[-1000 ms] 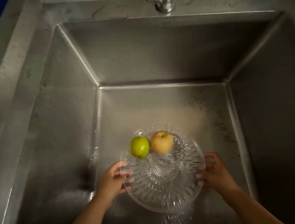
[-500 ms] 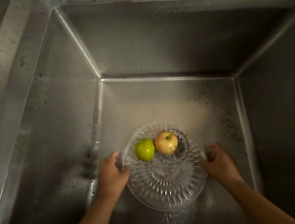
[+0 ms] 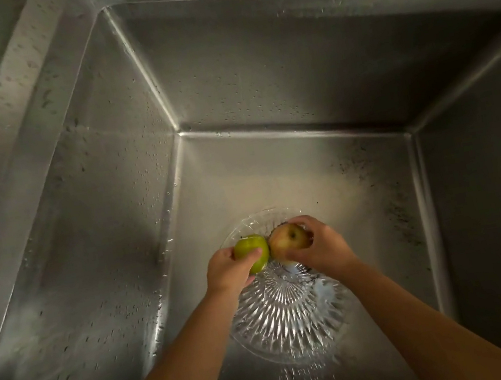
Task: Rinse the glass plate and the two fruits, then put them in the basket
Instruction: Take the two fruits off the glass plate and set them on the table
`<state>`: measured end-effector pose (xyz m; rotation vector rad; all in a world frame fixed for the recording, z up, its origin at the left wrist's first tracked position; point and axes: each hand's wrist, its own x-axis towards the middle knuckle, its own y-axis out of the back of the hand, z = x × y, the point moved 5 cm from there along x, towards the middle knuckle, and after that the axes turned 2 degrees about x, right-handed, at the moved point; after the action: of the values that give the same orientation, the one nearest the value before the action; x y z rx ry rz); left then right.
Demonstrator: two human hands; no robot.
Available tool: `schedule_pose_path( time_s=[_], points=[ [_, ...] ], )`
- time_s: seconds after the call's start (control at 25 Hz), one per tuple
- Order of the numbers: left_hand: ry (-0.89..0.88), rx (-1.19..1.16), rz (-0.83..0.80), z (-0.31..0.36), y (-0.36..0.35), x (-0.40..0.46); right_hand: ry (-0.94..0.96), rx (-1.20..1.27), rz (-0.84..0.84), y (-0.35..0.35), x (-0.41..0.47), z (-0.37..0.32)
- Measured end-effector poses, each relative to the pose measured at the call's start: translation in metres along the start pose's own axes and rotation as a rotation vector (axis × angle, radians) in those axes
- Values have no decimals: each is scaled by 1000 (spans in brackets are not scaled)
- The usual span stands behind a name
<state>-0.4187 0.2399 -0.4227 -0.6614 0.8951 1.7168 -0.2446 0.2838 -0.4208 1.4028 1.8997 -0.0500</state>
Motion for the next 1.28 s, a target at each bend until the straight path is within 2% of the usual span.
schedule_pose_path(
  time_s=[0.16, 0.28, 0.48, 0.68, 0.84, 1.04, 1.16, 1.28],
  points=[
    [-258, 135, 3, 10, 5, -23, -180, 459, 29, 14, -19, 8],
    [-459, 92, 50, 32, 18, -48, -189, 805, -29, 25, -41, -12],
    [-665, -83, 145, 117, 80, -118, -69, 1019, -176, 35, -80, -133],
    [-772, -156, 336, 199, 196, -192, 29, 966, -320, 21, -126, -294],
    [-785, -161, 556, 222, 308, -230, 115, 838, -430, -29, -148, -401],
    [-668, -201, 723, 188, 430, -229, 163, 675, -492, -128, -153, -471],
    [-565, -238, 746, 159, 482, -208, 173, 577, -467, -188, -142, -492],
    [-536, -239, 729, 145, 516, -183, 209, 457, -410, -236, -128, -508]
  ],
)
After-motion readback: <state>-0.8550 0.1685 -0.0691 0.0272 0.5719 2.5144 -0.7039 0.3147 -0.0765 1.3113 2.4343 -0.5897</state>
